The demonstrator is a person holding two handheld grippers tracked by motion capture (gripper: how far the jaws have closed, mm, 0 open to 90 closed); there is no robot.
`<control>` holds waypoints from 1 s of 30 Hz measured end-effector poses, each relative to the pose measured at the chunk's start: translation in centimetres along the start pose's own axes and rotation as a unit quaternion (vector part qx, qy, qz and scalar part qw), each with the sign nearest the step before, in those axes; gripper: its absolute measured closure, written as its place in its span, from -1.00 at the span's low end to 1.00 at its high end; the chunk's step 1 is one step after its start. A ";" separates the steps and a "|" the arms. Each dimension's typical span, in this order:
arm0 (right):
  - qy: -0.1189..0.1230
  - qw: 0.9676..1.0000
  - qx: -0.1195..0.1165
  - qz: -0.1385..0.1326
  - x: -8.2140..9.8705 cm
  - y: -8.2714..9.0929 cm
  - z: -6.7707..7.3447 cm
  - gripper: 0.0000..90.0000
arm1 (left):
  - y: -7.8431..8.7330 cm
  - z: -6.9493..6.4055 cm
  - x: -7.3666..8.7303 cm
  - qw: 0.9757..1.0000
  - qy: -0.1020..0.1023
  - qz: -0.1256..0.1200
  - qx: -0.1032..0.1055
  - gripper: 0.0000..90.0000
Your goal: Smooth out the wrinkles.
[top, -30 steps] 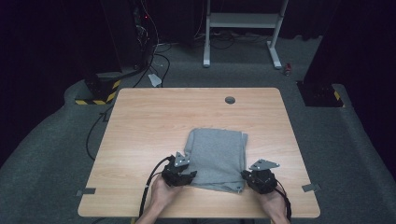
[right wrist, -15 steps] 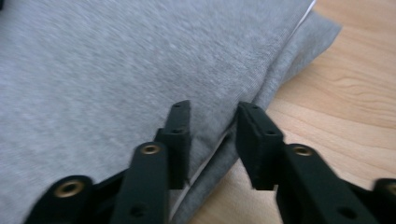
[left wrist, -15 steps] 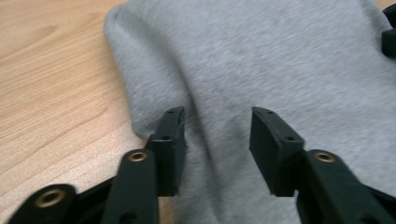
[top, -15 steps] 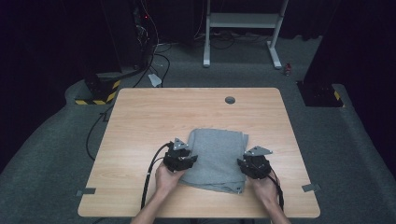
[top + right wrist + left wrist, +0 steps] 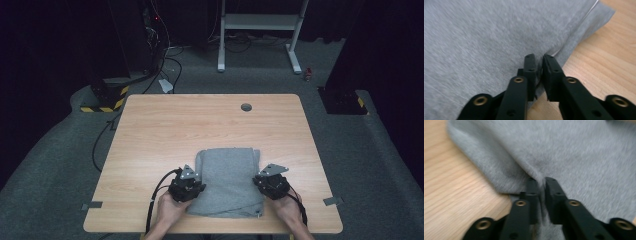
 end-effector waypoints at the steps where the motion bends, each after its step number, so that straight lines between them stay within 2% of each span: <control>1: -0.007 1.000 0.002 -0.012 -0.2 0.3 -0.3 0.67 | 0.1 0.3 -0.4 1.000 0.009 -0.010 -0.001 0.51; 4: -0.036 0.999 0.011 -0.038 -1.2 0.7 -1.3 0.59 | 0.1 1.7 -2.4 0.999 0.029 -0.033 -0.013 0.31; 5: -0.044 0.998 0.016 -0.045 -1.6 0.7 -1.8 0.58 | -0.2 2.1 -3.1 0.999 0.031 -0.036 -0.020 0.28; 6: -0.044 0.998 0.016 -0.045 -1.6 0.7 -1.8 0.58 | -0.2 2.1 -3.1 0.999 0.031 -0.036 -0.020 0.25; 7: -0.060 0.997 0.030 -0.049 -2.6 0.4 -2.7 0.55 | -0.7 2.7 -3.9 0.998 0.031 -0.036 -0.032 0.22; 8: -0.067 0.996 0.032 -0.048 -3.0 0.2 -3.0 0.53 | -1.4 3.4 -4.8 0.998 0.039 -0.032 -0.042 0.21; 10: -0.076 0.996 0.038 -0.041 -3.6 -0.3 -3.5 0.51 | -1.8 3.9 -5.2 0.998 0.044 -0.031 -0.045 0.20; 12: -0.085 0.995 0.042 -0.030 -4.2 -1.0 -4.1 0.47 | -2.8 4.7 -6.1 0.996 0.066 -0.033 -0.046 0.19; 13: -0.085 0.995 0.042 -0.030 -4.2 -1.0 -4.1 0.47 | -2.8 4.7 -6.1 0.996 0.066 -0.033 -0.046 0.18; 14: -0.095 0.994 0.044 -0.023 -4.5 -1.5 -4.5 0.45 | -3.5 5.1 -6.4 0.996 0.073 -0.023 -0.047 0.17; 16: -0.097 0.994 0.044 -0.020 -4.5 -1.7 -4.8 0.45 | -4.0 5.2 -6.6 0.996 0.068 -0.018 -0.051 0.17; 17: -0.111 0.993 0.041 -0.018 -4.6 -2.3 -5.3 0.43 | -4.5 5.4 -6.8 0.996 0.072 -0.016 -0.048 0.17; 19: -0.117 0.992 0.040 -0.016 -4.6 -2.4 -5.5 0.43 | -4.7 5.4 -6.9 0.996 0.076 -0.015 -0.044 0.18; 20: -0.131 0.991 0.033 -0.015 -4.6 -2.9 -5.9 0.45 | -5.2 5.7 -6.9 0.995 0.091 -0.017 -0.031 0.24; 22: -0.137 0.990 0.028 -0.012 -4.6 -3.1 -6.0 0.50 | -5.6 5.9 -6.9 0.994 0.101 -0.013 -0.026 0.32; 23: -0.137 0.990 0.028 -0.012 -4.6 -3.1 -6.0 0.50 | -5.6 5.9 -6.9 0.994 0.101 -0.013 -0.026 0.38; 24: -0.134 0.991 0.021 -0.007 -4.7 -3.4 -6.0 0.64 | -5.9 6.0 -6.8 0.995 0.099 -0.008 -0.021 0.46; 26: -0.127 0.992 0.021 -0.007 -4.8 -3.4 -6.0 0.76 | -6.0 6.0 -6.8 0.994 0.105 -0.007 -0.015 0.62; 27: -0.129 0.991 0.020 -0.008 -4.7 -3.4 -6.1 0.81 | -6.0 6.3 -6.8 0.993 0.117 -0.006 -0.006 0.72; 30: -0.119 0.993 0.024 -0.011 -4.8 -3.2 -6.0 0.92 | -5.7 6.5 -6.8 0.993 0.115 -0.002 -0.008 0.94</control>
Point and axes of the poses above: each handheld gripper's, and its own axes: y roughly backward along the jaws, x roughly out of its underside, z roughly to its left, the point moved 1 cm from there along -y, roughly forward along the jaws, and after that the axes turned 10 degrees about y, right-handed, at the moved point
